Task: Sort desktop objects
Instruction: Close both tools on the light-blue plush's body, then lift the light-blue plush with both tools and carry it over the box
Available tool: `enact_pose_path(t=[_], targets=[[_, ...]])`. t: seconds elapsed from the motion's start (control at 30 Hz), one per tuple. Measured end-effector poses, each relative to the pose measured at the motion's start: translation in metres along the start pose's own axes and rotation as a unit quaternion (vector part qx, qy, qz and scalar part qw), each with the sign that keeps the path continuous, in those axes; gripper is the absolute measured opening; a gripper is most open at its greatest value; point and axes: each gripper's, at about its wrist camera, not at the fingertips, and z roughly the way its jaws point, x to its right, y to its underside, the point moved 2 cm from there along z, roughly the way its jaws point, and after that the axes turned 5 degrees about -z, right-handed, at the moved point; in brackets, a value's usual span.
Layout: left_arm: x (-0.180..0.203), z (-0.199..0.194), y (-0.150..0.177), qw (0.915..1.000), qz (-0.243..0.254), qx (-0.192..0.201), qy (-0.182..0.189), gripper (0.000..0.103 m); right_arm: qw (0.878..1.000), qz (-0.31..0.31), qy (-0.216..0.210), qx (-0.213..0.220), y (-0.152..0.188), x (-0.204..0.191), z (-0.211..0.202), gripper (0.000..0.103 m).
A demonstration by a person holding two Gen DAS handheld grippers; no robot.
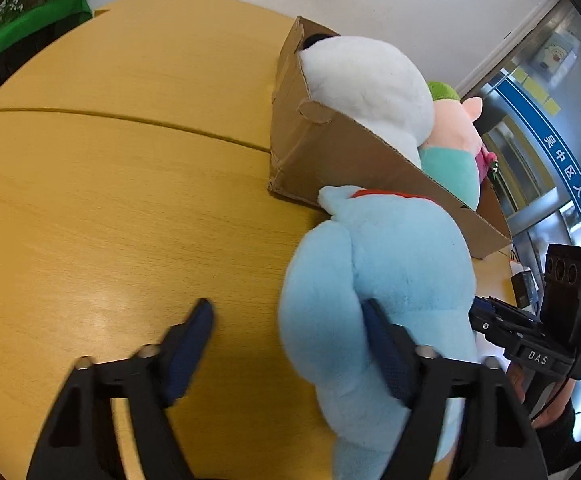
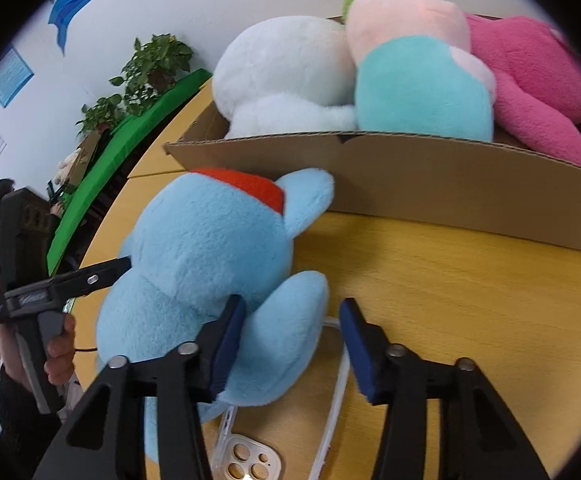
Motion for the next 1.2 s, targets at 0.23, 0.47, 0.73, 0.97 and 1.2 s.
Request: enact_pose_path(t=[0.23,0.47,0.73,0.97,1.2], targets=[[0.028,-0.004,0.012,0.997,0.056,0.013,-0.051,0.029,1.0,-0.016,-0.017,0.006,-0.003,-0.007,-0.003,0.033],[0.069,-0.026,0.028,0.9943,0.083,0.019,-0.065,0.025,0.999,-0.024,-0.016,0.032,0.001,0.0,-0.02,0.021],[0.164,-0.058,0.005,0.9833,0.155,0.079,-0.053,0.024,0.995,0.009,-0.024,0.099,-0.003,0.039,-0.069,0.014],[0.251,-0.044,-0.027,0.9731,0.211,0.092,0.007,0.023,0.976,0.047,-0.02,0.214,-0.027,0.101,-0.152,0.004],[0.308,0.007,-0.081,0.9661,0.234,0.107,0.022,0.023,0.969,-0.005,0.053,0.239,-0.078,0.138,-0.191,0.004]])
